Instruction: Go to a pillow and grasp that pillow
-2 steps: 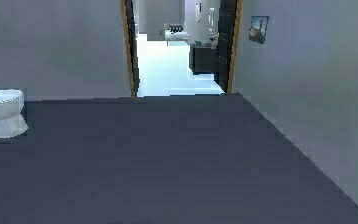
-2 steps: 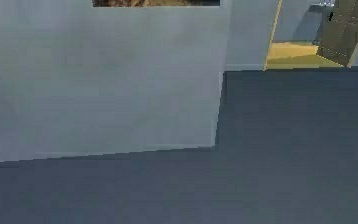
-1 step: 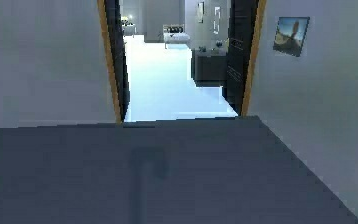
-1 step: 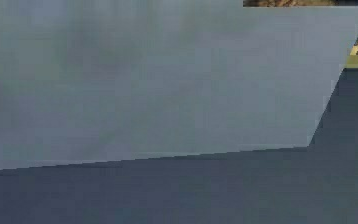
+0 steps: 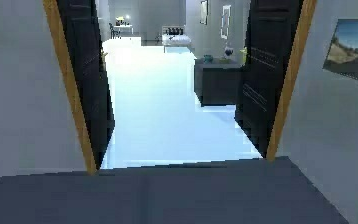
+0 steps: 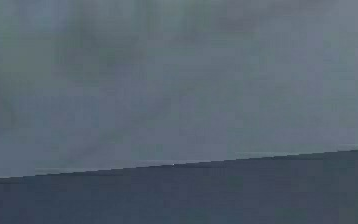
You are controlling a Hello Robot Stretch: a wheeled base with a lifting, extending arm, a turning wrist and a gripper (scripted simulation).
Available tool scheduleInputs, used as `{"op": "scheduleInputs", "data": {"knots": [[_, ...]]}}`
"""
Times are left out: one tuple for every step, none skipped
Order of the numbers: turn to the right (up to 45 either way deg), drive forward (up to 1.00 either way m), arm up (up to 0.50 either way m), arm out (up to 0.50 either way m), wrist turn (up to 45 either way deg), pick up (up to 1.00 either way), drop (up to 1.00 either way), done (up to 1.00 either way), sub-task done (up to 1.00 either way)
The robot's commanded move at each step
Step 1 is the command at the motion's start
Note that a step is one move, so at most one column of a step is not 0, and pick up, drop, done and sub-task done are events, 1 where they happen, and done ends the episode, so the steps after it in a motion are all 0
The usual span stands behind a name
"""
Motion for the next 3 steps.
{"op": "scheduleInputs", "data": {"knots": [[0.0,1.00,0.00,0.00,0.0,0.00,0.00,0.00,0.00],[-6.0,0.00,0.00,0.00,0.0,0.00,0.00,0.00,0.00],[0.0,0.45,0.00,0.00,0.0,0.00,0.00,0.00,0.00]]}}
